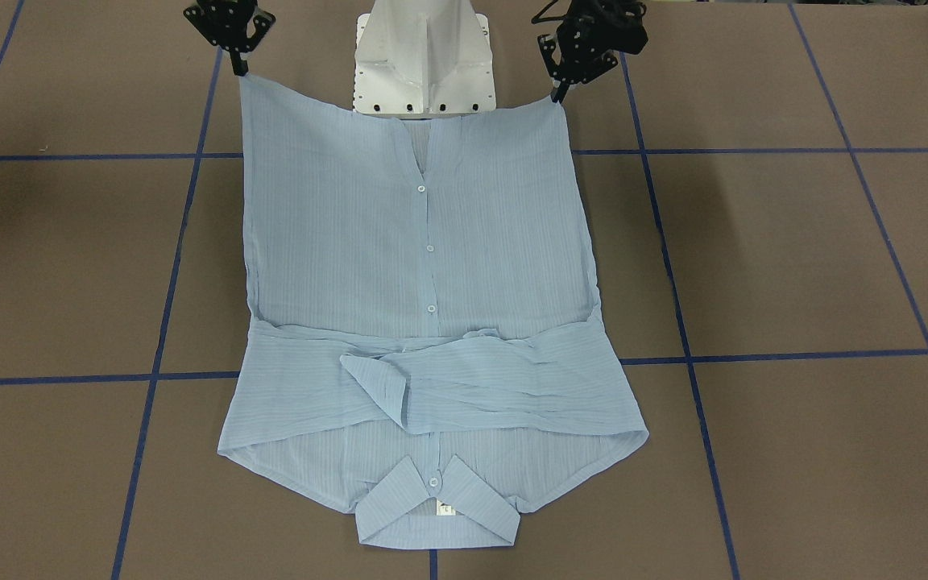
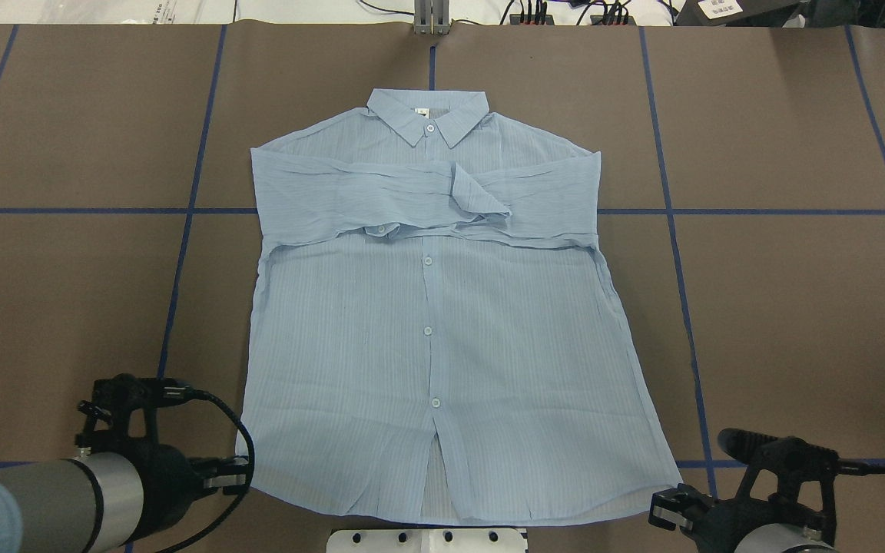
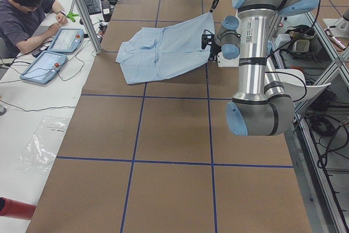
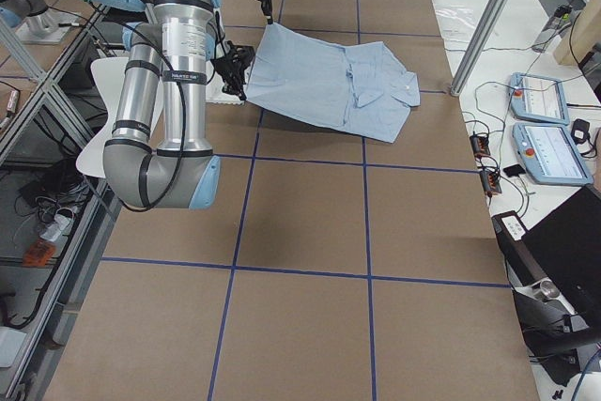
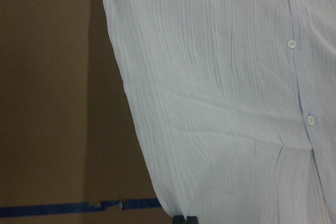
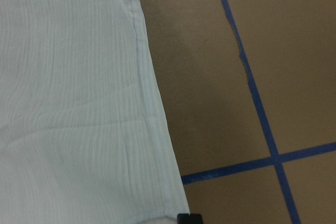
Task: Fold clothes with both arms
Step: 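Grasp the hem corners with both grippers and fold them toward the collar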
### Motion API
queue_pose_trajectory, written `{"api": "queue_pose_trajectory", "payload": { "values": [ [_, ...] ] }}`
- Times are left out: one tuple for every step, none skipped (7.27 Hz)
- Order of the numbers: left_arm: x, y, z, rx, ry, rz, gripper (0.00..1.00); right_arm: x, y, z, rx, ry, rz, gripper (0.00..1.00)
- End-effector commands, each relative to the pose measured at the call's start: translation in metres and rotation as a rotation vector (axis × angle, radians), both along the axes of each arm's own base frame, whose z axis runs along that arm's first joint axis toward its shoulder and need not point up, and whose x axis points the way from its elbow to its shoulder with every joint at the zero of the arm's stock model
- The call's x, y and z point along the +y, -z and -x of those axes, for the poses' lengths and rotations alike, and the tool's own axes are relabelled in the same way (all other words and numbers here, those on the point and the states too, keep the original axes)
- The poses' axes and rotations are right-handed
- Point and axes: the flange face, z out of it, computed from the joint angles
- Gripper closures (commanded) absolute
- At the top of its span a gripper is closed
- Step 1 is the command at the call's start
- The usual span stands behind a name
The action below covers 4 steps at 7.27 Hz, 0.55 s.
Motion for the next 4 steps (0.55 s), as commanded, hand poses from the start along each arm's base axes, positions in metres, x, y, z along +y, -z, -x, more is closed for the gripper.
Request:
{"api": "queue_pose_trajectory", "payload": {
  "values": [
    [0.015, 0.059, 0.085, 0.036, -0.124, 0.012, 1.00, -0.010, 0.044, -0.024, -0.008, 0.020, 0.105, 1.00],
    [-0.002, 0.069, 0.105, 0.039, -0.127, -0.017, 1.00, -0.028, 0.058, -0.030, -0.003, -0.007, 0.097, 1.00],
    [-0.018, 0.079, 0.106, 0.042, -0.114, -0.064, 1.00, -0.050, 0.073, -0.033, -0.005, 0.017, 0.039, 1.00],
    [-0.042, 0.084, 0.085, 0.012, -0.077, -0.079, 1.00, -0.079, 0.082, -0.041, -0.002, 0.009, 0.006, 1.00]
  ]
}}
